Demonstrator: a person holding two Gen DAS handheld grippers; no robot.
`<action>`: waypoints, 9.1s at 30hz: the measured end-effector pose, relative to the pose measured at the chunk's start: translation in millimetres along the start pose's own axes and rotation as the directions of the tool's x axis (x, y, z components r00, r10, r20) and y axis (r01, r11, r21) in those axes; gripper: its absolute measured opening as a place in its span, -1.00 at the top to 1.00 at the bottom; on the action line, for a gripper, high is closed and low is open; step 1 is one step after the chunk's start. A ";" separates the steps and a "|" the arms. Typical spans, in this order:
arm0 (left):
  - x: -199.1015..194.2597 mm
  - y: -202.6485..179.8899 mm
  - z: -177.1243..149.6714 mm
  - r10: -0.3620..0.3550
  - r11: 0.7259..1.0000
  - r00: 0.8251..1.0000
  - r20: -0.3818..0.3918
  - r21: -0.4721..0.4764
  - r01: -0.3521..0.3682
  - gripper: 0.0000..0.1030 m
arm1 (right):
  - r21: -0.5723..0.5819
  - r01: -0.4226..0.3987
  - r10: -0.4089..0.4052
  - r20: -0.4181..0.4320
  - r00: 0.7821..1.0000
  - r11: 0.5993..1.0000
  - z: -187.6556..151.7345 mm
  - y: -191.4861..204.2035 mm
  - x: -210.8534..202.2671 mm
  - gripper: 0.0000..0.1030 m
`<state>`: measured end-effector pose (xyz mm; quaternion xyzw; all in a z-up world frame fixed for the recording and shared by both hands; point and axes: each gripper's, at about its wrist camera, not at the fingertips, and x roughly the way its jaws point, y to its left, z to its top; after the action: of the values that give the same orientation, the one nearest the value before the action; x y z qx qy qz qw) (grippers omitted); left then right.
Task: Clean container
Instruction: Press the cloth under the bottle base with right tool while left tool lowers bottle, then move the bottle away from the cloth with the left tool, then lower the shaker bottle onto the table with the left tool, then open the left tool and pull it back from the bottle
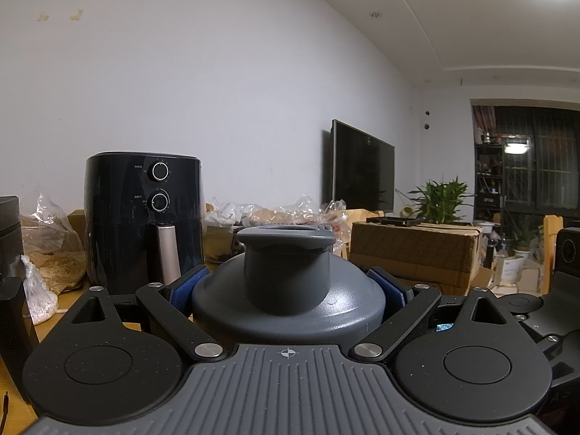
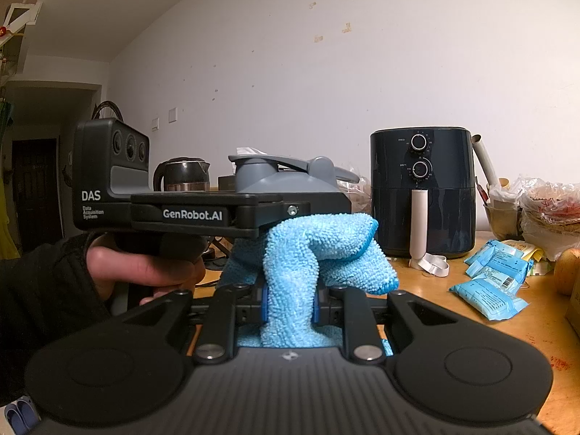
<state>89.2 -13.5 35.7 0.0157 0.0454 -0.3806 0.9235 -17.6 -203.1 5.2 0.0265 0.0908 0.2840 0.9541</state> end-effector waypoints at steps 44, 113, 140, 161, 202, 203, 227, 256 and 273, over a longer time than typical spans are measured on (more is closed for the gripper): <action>-14.3 -37.4 17.2 0.401 0.915 0.916 0.015 -0.042 -0.400 -0.83 | 0.033 0.293 -0.294 0.037 0.955 0.956 2.6 -28.4 -17.9 0.65; 59.6 40.6 25.1 0.631 0.776 0.772 0.076 -0.066 -0.627 -0.83 | 0.044 0.337 -0.335 -0.048 0.941 0.941 -6.2 -24.9 -18.4 0.64; 109.4 91.9 4.1 0.618 0.786 0.784 0.056 -0.069 -0.614 -0.83 | 0.032 0.332 -0.329 -0.071 0.942 0.943 -11.2 -25.4 -15.2 0.64; 111.1 86.4 3.5 0.640 0.769 0.765 0.076 -0.044 -0.638 -1.00 | 0.026 0.326 -0.324 -0.065 0.944 0.945 -10.3 -19.9 -14.5 0.64; 51.4 33.1 10.4 0.619 0.786 0.784 0.048 -0.033 -0.618 -1.00 | 0.024 0.309 -0.307 -0.061 0.950 0.951 -9.0 -16.6 -16.8 0.64; 49.5 31.4 10.9 0.618 0.786 0.785 0.046 -0.037 -0.617 -1.00 | 0.023 0.309 -0.307 -0.061 0.950 0.951 -8.9 -16.5 -16.8 0.64; 15.1 -12.7 15.9 0.659 0.749 0.751 -0.028 -0.056 -0.660 -1.00 | 0.025 0.305 -0.303 -0.058 0.951 0.952 -8.0 -14.2 -20.4 0.63; -15.9 -62.8 3.6 0.687 0.719 0.713 -0.139 -0.010 -0.695 -1.00 | 0.031 0.313 -0.311 -0.050 0.949 0.949 -5.6 -11.6 -34.8 0.49; -14.7 -58.7 -3.3 0.654 0.734 0.721 -0.230 -0.041 -0.678 -1.00 | 0.034 0.298 -0.294 -0.089 0.952 0.954 -7.0 -10.4 -30.3 0.70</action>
<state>37.2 -44.6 34.1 0.0124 0.1524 -0.0157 0.9881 -38.2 -228.4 2.1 0.0232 0.1401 0.1363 0.9804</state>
